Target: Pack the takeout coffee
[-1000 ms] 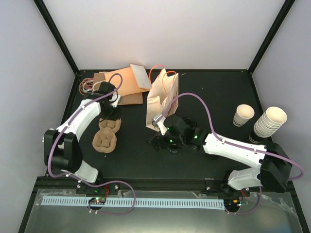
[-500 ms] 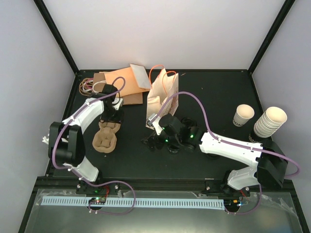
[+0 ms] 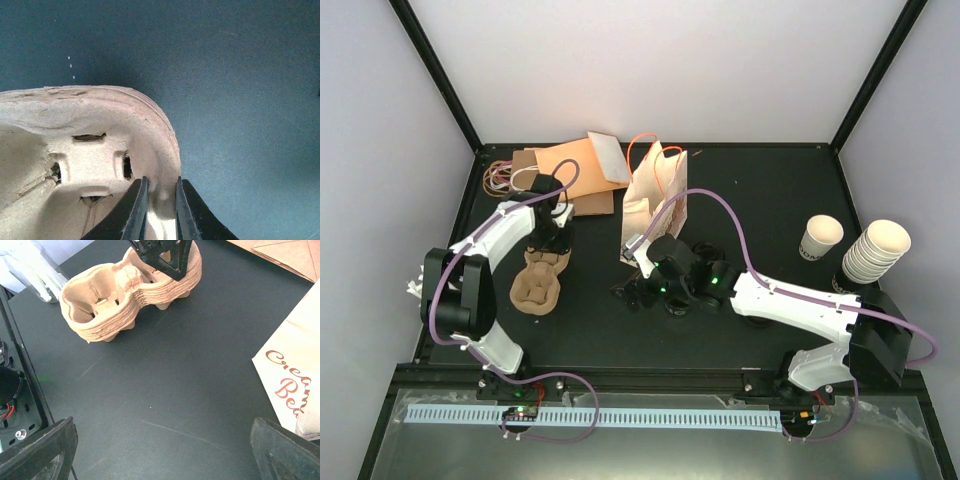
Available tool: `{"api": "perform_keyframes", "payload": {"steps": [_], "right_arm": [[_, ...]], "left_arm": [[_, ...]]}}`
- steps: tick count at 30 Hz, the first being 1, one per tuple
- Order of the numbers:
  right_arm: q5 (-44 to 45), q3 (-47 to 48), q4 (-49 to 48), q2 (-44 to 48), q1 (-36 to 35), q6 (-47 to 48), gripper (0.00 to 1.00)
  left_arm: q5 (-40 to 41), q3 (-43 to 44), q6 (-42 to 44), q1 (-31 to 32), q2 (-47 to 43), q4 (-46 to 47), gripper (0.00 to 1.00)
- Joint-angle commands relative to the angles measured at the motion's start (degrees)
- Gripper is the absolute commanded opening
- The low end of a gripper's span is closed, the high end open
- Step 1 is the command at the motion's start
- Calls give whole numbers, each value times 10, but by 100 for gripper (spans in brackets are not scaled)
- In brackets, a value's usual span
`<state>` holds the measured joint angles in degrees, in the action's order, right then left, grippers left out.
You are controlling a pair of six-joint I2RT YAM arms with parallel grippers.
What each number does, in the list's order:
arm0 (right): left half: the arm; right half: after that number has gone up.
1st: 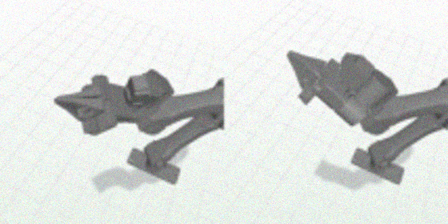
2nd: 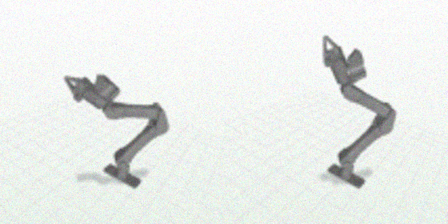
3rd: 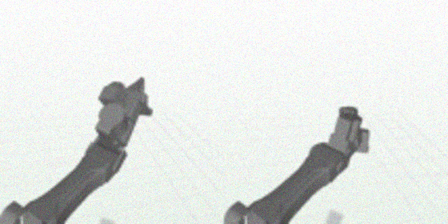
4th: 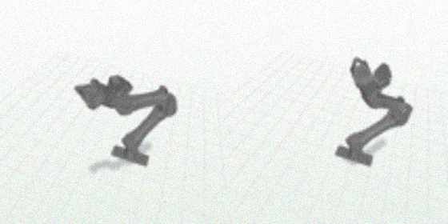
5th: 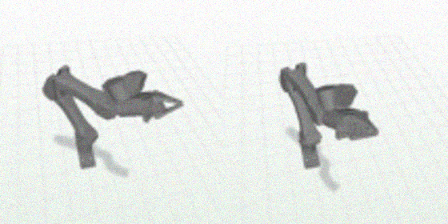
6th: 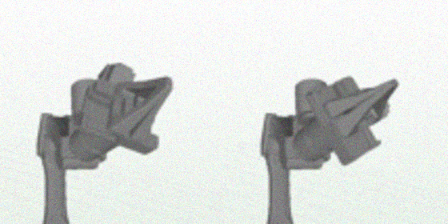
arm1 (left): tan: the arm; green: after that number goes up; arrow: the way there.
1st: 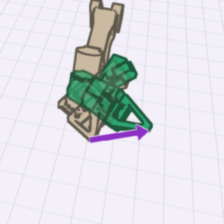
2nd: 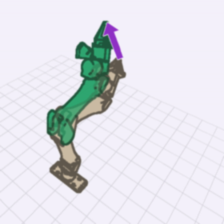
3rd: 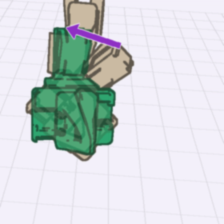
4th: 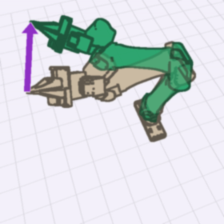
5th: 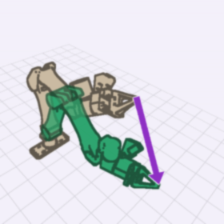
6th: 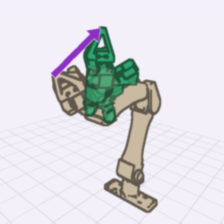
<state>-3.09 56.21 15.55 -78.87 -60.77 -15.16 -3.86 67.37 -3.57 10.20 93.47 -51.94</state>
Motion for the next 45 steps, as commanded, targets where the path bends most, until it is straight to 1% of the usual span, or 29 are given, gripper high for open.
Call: {"api": "perform_keyframes", "payload": {"steps": [1,9,17,21,26,30,32,36,40,45], "right_arm": [[6,-2,-5,4,-3,1,97],[-13,8,-15,-11,-3,-8,97],[-37,50,-9,-52,-3,-21,97],[-40,90,13,-83,-2,-14,99],[-44,155,57,-126,-1,15,100],[-33,176,80,-146,9,40,100],[-43,174,74,-152,22,39,100],[-96,174,39,-172,43,10,100],[-119,209,26,-212,43,-33,99],[-129,226,-8,-250,43,-112,93]], "left_arm": [[7,17,-4,0,-22,-9,6],[-2,11,-14,1,-77,-35,2],[-11,-17,-22,3,-128,-41,2],[-29,-28,-25,3,-135,-37,2],[-56,-28,-24,3,-137,-42,2],[-54,-14,-27,6,-139,-60,2],[-54,-6,-29,8,-141,-69,2],[-69,-4,-31,9,-146,-64,2],[-77,-4,-30,9,-136,-62,2],[-81,-3,-29,9,-128,-57,2]]}}
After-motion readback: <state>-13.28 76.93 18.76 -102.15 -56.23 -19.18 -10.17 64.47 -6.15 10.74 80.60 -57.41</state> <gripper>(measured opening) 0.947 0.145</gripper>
